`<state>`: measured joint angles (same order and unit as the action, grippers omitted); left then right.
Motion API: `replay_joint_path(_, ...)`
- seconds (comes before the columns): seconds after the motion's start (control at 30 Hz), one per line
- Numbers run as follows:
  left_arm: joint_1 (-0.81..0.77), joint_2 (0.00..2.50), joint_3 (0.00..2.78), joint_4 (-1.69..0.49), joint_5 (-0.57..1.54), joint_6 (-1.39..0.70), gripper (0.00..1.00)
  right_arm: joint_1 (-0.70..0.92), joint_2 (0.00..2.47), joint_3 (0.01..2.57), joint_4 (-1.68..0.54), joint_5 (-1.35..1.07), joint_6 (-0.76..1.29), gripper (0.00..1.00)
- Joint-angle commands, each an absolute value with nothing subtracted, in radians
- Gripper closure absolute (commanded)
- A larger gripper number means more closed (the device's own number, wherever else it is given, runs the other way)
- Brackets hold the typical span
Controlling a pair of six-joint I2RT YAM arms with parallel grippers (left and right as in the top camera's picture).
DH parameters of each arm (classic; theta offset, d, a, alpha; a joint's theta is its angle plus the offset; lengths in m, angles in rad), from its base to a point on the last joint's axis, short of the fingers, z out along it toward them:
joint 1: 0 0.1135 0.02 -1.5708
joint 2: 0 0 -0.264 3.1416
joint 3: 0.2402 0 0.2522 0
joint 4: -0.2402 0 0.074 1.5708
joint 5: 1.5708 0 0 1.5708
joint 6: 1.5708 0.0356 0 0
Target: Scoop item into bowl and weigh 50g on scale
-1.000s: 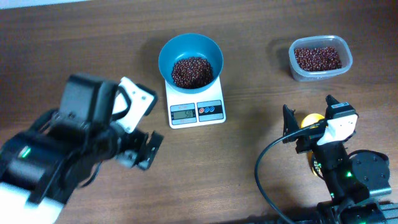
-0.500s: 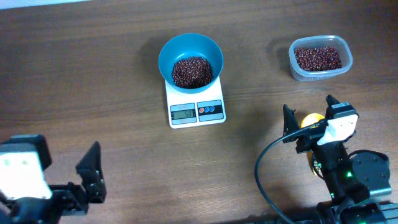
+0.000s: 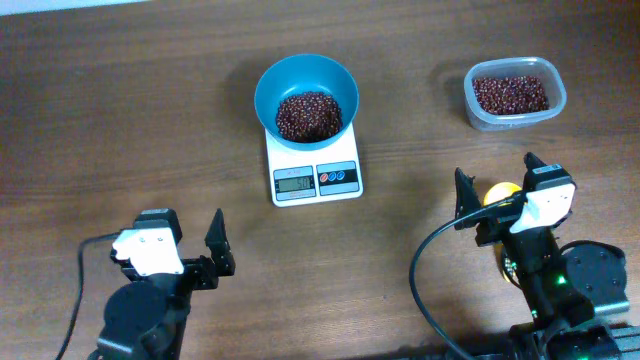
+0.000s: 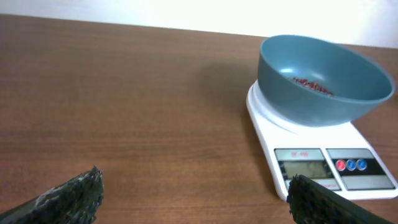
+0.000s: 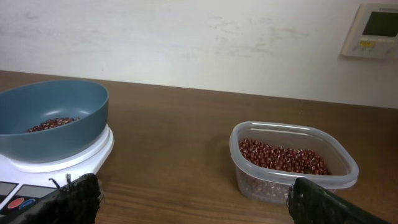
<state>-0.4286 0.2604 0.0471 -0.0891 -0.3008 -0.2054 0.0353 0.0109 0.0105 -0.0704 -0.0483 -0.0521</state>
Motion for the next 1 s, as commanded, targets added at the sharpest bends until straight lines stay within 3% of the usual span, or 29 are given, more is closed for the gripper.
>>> replay_joint_path(0.0, -0.425, 0.226, 0.009, -0.055, -0.315, -0.125, 0.01, 0.032, 0.004, 0.006, -0.075, -0.040, -0.044, 0.01)
replay_joint_path(0.33, -0.421, 0.226, 0.008, 0.327, -0.318, -0.061, 0.02, 0.032, 0.004, 0.006, -0.075, -0.040, -0.044, 0.01)
replay_joint_path(0.5, -0.413, 0.225, 0.008, 0.147, -0.319, 0.028, 0.02, 0.032, 0.004, 0.006, -0.075, -0.040, -0.044, 0.01)
replay_joint_path(0.6, -0.288, 0.084, 0.008, -0.053, -0.294, 0.028, 0.02, 0.032, 0.004, 0.006, -0.075, -0.040, -0.044, 0.01)
replay_joint_path(0.67, -0.135, 0.063, 0.008, -0.067, -0.112, 0.027, 0.02, 0.032, 0.004, 0.006, -0.075, -0.040, -0.044, 0.01)
replay_joint_path(0.8, -0.090, 0.005, 0.007, 0.044, -0.082, -0.042, 0.02, 0.032, 0.004, 0.006, -0.075, -0.040, -0.044, 0.01)
replay_joint_path(0.87, -0.071, 0.005, 0.007, -0.030, -0.077, -0.123, 0.02, 0.032, 0.004, 0.006, -0.075, -0.040, -0.044, 0.01)
replay_joint_path(0.97, -0.071, 0.006, 0.008, -0.084, -0.033, 0.040, 0.02, 0.032, 0.004, 0.006, -0.075, -0.040, -0.044, 0.02)
